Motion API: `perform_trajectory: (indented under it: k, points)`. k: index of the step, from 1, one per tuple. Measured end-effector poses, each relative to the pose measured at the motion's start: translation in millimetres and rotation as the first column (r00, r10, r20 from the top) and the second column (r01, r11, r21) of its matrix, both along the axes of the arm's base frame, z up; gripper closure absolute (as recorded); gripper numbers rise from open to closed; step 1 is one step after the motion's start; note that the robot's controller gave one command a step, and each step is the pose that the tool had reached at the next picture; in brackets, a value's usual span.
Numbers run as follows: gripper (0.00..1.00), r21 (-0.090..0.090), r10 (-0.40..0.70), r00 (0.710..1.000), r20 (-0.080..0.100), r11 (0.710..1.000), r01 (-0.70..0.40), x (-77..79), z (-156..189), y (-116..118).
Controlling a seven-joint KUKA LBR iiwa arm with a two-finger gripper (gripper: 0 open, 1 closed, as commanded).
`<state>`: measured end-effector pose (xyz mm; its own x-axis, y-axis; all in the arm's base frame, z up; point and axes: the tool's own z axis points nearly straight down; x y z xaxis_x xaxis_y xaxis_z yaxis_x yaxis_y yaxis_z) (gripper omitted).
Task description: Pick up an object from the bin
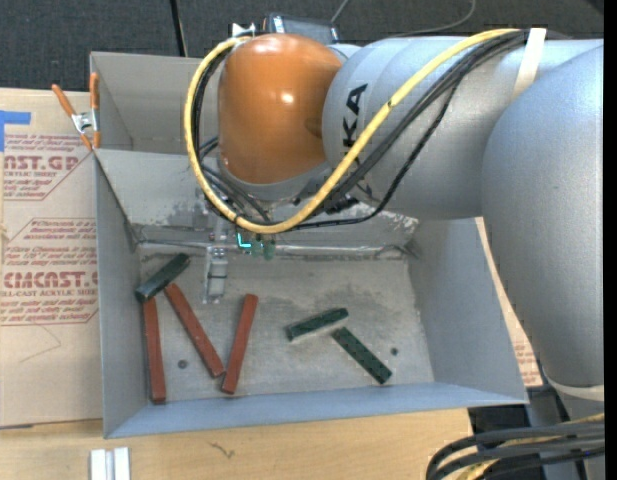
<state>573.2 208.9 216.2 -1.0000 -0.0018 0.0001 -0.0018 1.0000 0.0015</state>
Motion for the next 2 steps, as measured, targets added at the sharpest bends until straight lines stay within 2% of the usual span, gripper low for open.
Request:
perform_trajectory:
  k: [1, 2]
  points:
    - [0.00, -0.002, 0.259, 0.966, -0.007, 0.966, -0.259, -27.0, -144, -86]
    - [0.00, -0.002, 0.338, 0.941, -0.002, 0.941, -0.338, -40.5, -147, -118]
